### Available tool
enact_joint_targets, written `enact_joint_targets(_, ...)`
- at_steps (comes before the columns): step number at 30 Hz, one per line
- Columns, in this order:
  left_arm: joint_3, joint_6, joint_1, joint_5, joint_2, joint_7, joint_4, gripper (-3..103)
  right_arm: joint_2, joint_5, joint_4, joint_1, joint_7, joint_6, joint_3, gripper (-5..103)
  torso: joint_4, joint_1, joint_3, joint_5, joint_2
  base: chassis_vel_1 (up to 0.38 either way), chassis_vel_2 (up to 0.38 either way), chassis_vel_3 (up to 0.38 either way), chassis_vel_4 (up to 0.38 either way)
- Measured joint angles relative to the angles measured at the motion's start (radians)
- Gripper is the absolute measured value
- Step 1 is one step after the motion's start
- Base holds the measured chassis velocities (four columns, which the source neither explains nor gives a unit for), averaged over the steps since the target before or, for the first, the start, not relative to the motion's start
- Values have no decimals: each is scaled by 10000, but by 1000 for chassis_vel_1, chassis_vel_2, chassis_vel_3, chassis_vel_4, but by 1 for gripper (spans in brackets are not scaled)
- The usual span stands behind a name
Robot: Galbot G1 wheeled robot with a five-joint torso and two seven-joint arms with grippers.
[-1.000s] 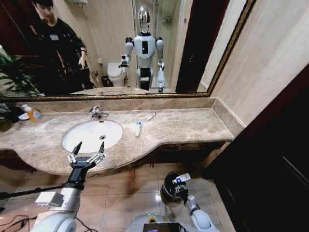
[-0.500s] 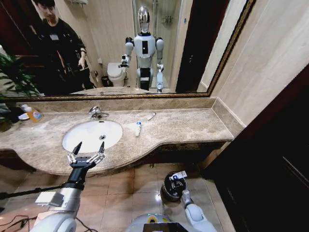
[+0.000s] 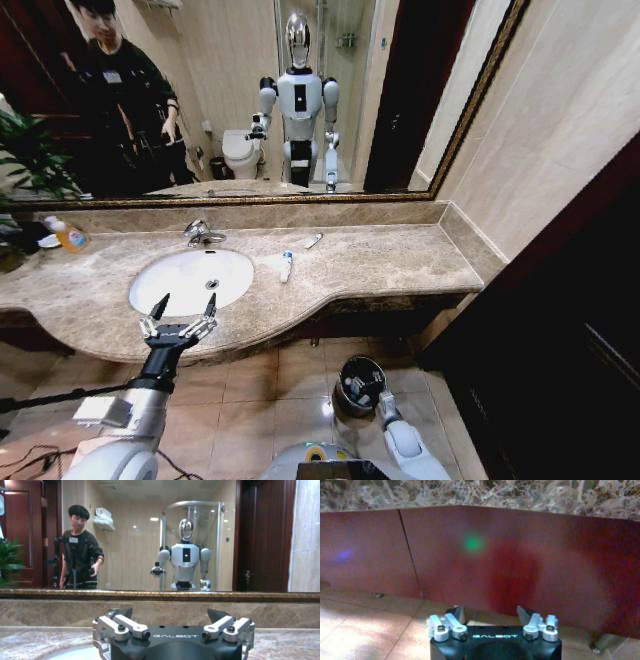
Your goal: Pick up the trash from the sink and place it in the trash bin.
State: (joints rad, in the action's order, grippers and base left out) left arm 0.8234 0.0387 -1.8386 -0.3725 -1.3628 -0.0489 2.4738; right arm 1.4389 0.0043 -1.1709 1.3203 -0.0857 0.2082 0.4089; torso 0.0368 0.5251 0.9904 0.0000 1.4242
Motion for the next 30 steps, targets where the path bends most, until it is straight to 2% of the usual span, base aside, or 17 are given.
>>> enact_joint_targets(4,0,0,0,0,0,0,0,100,-5,14,-19,13,0,7,-1,95,0,0,0,0,0,0,0,0,0)
enact_joint_targets(6,0,0,0,0,0,0,1,100,-7,23,-20,16,-1,14,0,95,0,0,0,0,0,0,0,0,0)
enact_joint_targets(8,0,0,0,0,0,0,0,100,-9,44,-20,18,-1,31,6,100,0,0,0,0,0,0,0,0,0)
enact_joint_targets(17,0,0,0,0,0,0,0,100,-21,145,-135,45,3,38,20,100,0,0,0,0,0,0,0,0,0)
enact_joint_targets(22,0,0,0,0,0,0,0,100,-169,507,-761,383,17,81,47,100,0,0,0,1,0,0,0,0,0)
enact_joint_targets(26,0,0,0,0,0,0,0,100,-634,791,-1840,932,141,367,38,100,0,-1,0,1,0,0,0,0,0)
enact_joint_targets(29,0,0,0,0,0,0,1,100,-1253,1499,-3694,1804,392,548,26,100,0,0,0,3,0,0,0,0,0)
enact_joint_targets(30,0,0,0,0,0,0,1,100,-1253,1499,-3694,1804,392,548,26,100,0,0,0,3,0,0,0,0,0)
